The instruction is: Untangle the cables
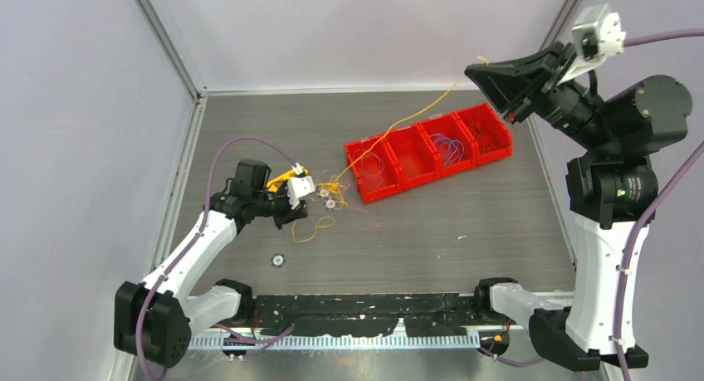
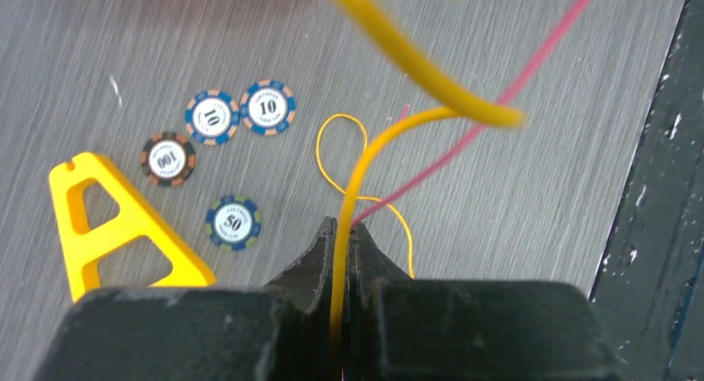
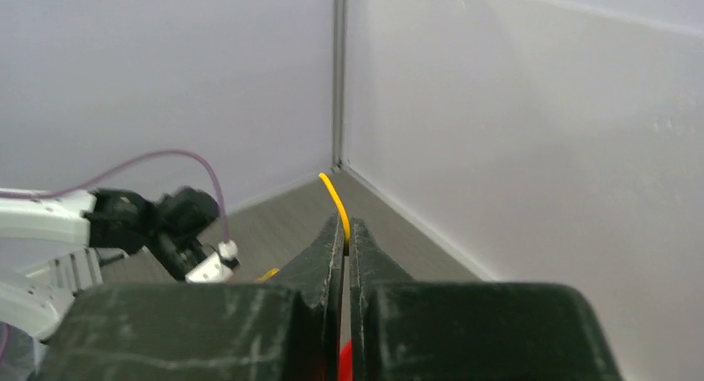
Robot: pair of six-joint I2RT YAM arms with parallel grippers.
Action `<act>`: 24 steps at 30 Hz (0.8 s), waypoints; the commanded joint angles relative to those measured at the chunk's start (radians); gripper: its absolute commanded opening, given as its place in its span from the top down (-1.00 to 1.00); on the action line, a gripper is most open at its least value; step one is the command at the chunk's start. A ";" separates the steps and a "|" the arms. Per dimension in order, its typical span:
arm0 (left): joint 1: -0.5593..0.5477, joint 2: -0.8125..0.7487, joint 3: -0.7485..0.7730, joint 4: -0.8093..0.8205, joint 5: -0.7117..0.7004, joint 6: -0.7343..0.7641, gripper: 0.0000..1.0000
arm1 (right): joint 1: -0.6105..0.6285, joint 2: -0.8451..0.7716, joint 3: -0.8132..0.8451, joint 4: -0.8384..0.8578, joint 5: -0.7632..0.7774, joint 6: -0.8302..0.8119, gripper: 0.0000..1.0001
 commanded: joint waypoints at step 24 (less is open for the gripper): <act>0.591 0.046 0.040 -0.432 -0.013 0.724 1.00 | -0.797 0.108 -0.186 -0.587 -0.171 -0.711 0.89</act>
